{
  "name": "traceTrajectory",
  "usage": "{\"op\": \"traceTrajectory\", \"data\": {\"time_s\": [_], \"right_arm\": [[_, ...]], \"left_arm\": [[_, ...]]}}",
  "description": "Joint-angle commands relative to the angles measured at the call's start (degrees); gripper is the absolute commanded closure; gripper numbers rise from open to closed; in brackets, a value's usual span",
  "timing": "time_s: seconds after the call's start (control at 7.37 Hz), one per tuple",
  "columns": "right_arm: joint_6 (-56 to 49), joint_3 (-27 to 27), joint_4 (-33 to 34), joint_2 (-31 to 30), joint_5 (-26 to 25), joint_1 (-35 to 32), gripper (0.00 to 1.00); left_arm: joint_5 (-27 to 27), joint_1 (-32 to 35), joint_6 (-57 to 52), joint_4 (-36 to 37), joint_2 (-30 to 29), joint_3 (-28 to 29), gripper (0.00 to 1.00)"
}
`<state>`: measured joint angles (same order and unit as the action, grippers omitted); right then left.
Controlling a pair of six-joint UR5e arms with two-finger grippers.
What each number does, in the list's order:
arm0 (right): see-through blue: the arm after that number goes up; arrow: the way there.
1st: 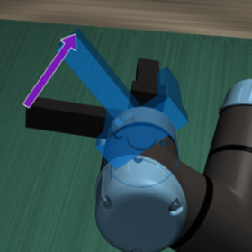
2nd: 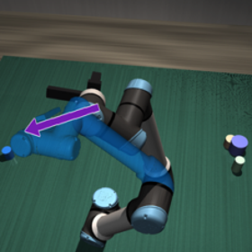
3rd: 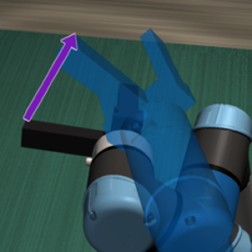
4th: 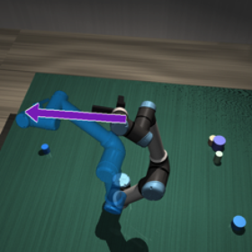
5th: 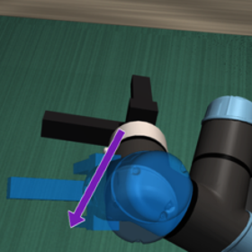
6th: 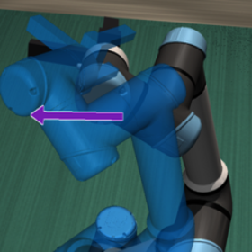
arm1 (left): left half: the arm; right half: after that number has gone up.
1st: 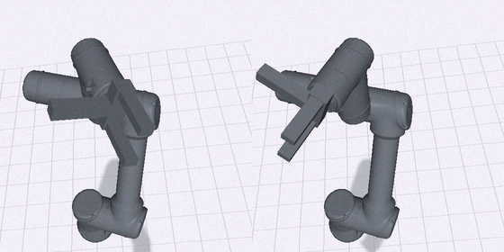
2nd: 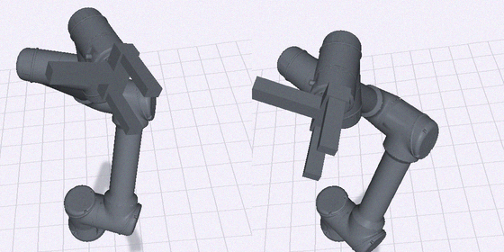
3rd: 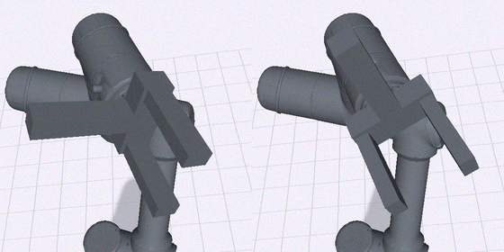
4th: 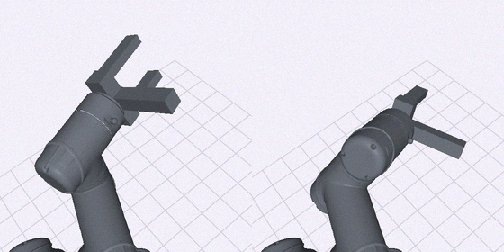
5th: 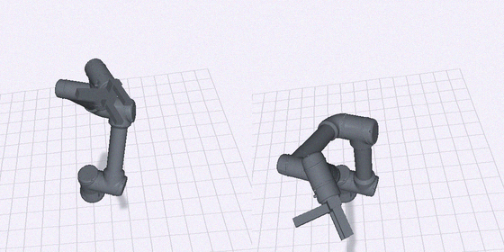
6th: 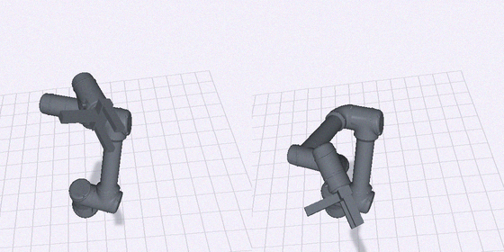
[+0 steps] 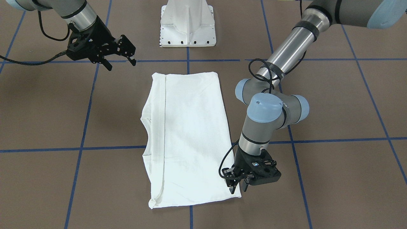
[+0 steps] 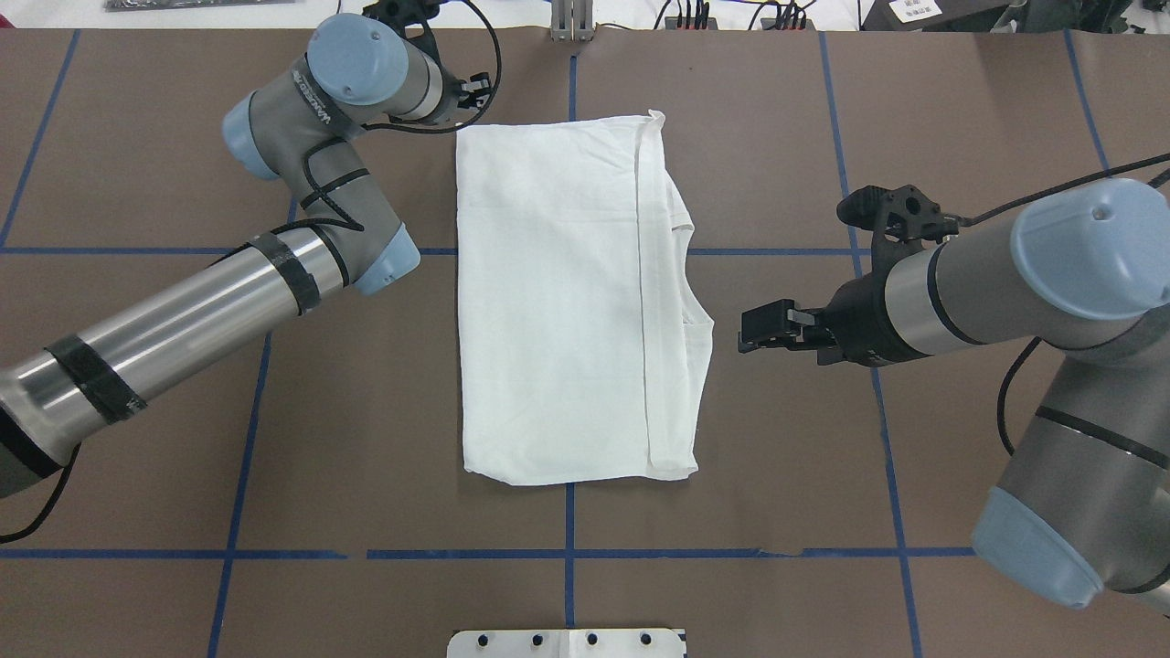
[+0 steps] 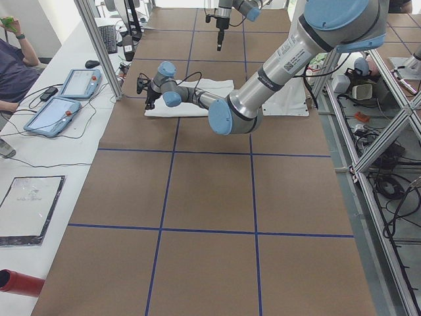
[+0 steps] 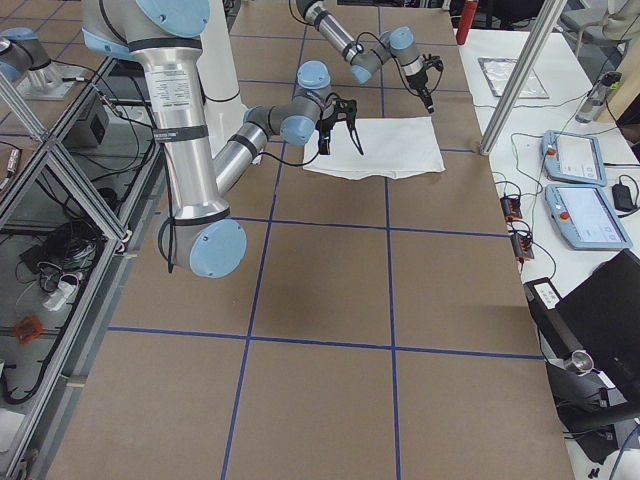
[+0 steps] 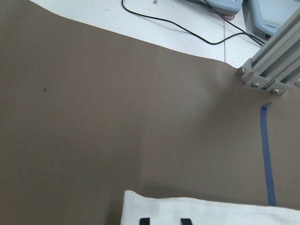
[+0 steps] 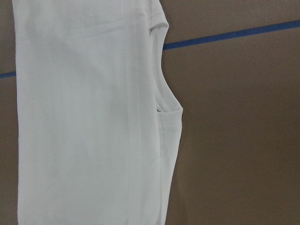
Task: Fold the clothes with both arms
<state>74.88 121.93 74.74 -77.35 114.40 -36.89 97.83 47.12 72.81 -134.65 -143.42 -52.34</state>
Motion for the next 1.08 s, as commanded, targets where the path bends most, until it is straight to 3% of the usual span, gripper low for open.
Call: {"op": "traceTrajectory", "data": {"time_s": [0.0, 0.14, 0.41, 0.68, 0.95], "right_arm": [[-0.2, -3.7, 2.0, 5.1, -0.7, -0.2, 0.0], [-2.0, -5.4, 5.9, 8.7, -0.8, -0.2, 0.0], [-8.7, -8.6, 14.3, 14.5, -5.3, 1.5, 0.0], [-11.9, -14.0, 14.6, 17.4, -9.2, 4.4, 0.0], [-11.9, -21.3, 14.6, 21.9, -10.5, 5.0, 0.0]], "left_arm": [[7.0, 4.7, -3.6, 1.0, 0.5, -1.3, 0.0], [10.8, 5.8, -5.1, 2.7, 3.4, -4.9, 0.0], [15.5, 6.1, -5.9, 10.3, 12.9, -21.3, 0.0], [16.8, 5.8, -5.9, 21.5, 19.5, -38.0, 0.0], [18.8, 3.8, -5.2, 28.6, 20.1, -46.1, 0.0]]}}
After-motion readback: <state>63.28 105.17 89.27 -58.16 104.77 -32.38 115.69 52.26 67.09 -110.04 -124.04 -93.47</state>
